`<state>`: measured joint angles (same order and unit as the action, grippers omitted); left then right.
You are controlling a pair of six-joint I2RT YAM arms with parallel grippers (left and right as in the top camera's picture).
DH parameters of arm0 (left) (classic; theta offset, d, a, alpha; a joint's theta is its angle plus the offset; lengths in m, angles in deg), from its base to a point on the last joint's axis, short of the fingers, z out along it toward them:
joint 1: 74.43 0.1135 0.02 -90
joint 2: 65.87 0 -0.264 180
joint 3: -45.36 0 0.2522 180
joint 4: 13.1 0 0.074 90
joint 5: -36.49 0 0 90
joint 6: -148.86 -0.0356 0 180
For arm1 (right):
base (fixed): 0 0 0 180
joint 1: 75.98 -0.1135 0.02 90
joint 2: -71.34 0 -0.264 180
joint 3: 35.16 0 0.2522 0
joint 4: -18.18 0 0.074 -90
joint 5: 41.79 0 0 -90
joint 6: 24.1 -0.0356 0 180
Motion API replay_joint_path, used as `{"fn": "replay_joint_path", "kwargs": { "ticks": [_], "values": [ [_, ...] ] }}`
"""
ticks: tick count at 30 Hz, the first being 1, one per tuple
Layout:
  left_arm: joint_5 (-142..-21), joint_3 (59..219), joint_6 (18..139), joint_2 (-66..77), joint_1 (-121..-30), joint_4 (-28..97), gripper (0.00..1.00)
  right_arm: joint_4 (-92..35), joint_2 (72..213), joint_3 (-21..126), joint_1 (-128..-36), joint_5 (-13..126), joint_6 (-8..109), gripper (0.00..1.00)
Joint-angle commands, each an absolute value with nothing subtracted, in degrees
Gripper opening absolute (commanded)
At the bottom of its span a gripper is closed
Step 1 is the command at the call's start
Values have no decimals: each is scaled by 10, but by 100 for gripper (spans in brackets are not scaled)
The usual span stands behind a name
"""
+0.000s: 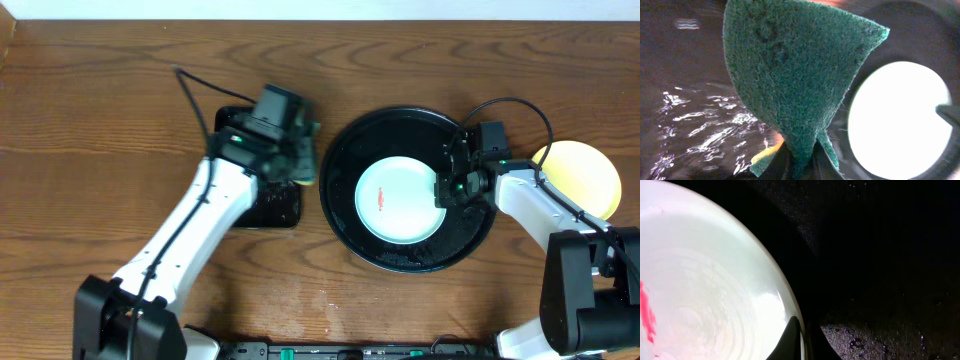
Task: Clean dirty plates on tray and stack at the side
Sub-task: 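Scrub the pale green plate with the sponge in the left gripper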
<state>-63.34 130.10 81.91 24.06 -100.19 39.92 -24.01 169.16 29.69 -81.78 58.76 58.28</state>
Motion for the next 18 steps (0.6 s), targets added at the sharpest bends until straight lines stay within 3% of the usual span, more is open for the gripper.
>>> {"fn": "replay_joint_path", "kwargs": {
  "ticks": [1,10,18],
  "values": [
    [-685,1308,869,269,-1049,370,7,-237,1706,286,-822,577,565,1],
    [-696,1308,957,408,-1162,232,8,-237,1706,286,-823,577,565,1],
    [-733,1308,986,505,-1185,196,7,-239,1706,286,-823,577,565,1]
  ]
}}
